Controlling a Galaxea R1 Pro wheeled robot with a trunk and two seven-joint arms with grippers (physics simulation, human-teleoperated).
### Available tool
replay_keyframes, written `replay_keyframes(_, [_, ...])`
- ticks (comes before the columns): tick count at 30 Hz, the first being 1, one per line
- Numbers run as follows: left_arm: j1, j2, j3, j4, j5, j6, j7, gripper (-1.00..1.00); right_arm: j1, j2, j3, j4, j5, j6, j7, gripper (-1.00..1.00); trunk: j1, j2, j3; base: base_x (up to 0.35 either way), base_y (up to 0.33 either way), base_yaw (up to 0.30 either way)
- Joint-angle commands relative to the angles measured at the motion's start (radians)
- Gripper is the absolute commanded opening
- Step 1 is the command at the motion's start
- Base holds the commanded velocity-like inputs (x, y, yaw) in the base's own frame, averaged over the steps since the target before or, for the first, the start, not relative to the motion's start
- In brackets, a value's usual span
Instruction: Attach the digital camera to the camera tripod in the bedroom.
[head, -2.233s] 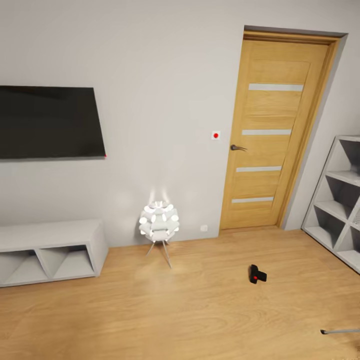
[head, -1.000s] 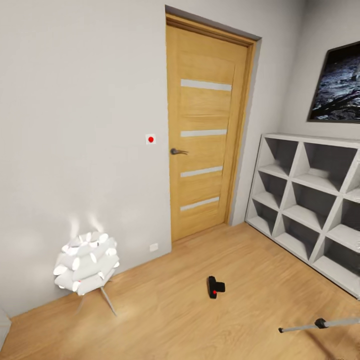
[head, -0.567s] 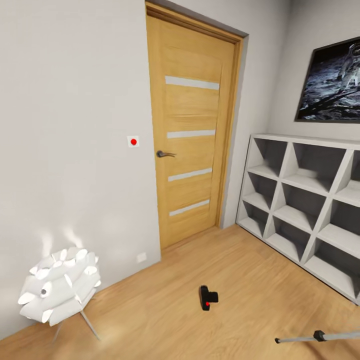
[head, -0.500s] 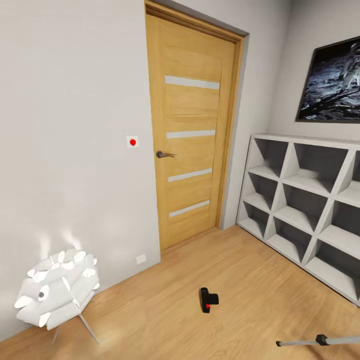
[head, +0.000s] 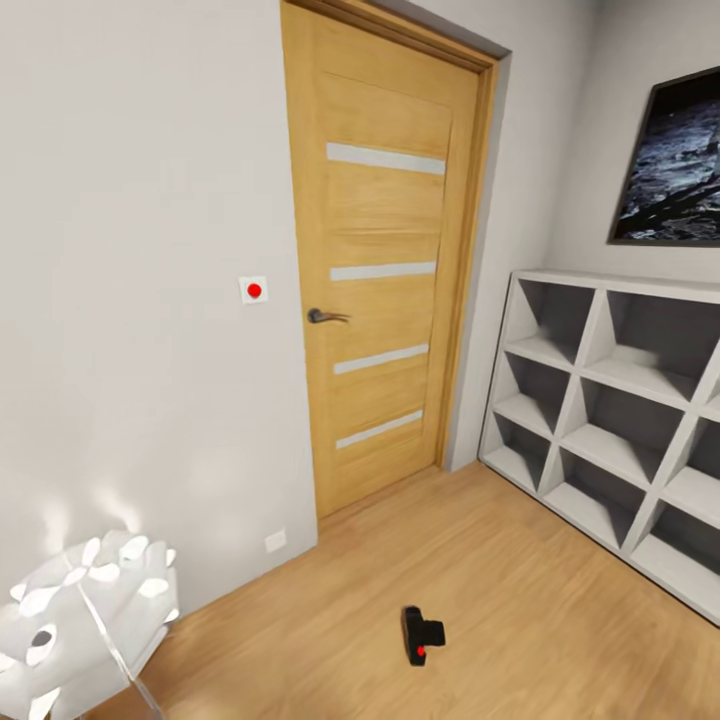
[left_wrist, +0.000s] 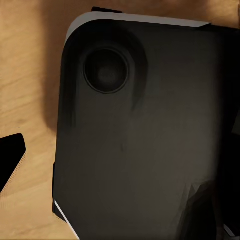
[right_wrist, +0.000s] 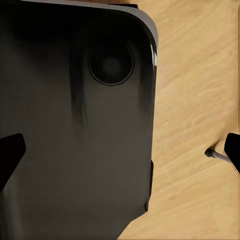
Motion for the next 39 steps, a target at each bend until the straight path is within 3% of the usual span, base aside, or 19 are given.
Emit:
replay_keyframes(1, [0.0,0.0,0.0,0.0,0.008,-0.003,0.0,1.0,0.0,0.0,0.001,0.0,0.001,-0.003,0.0,1.0,0.001,0.0,-0.001,0.323,0.0,0.0])
replay_keyframes(39, [0.0,0.0,0.0,0.0,0.005,-0.006,0.0,1.0,0.0,0.001,0.001,0.0,0.001,-0.006,-0.004,1.0,0.001,0.0,-0.001,0.323,0.087,0.0])
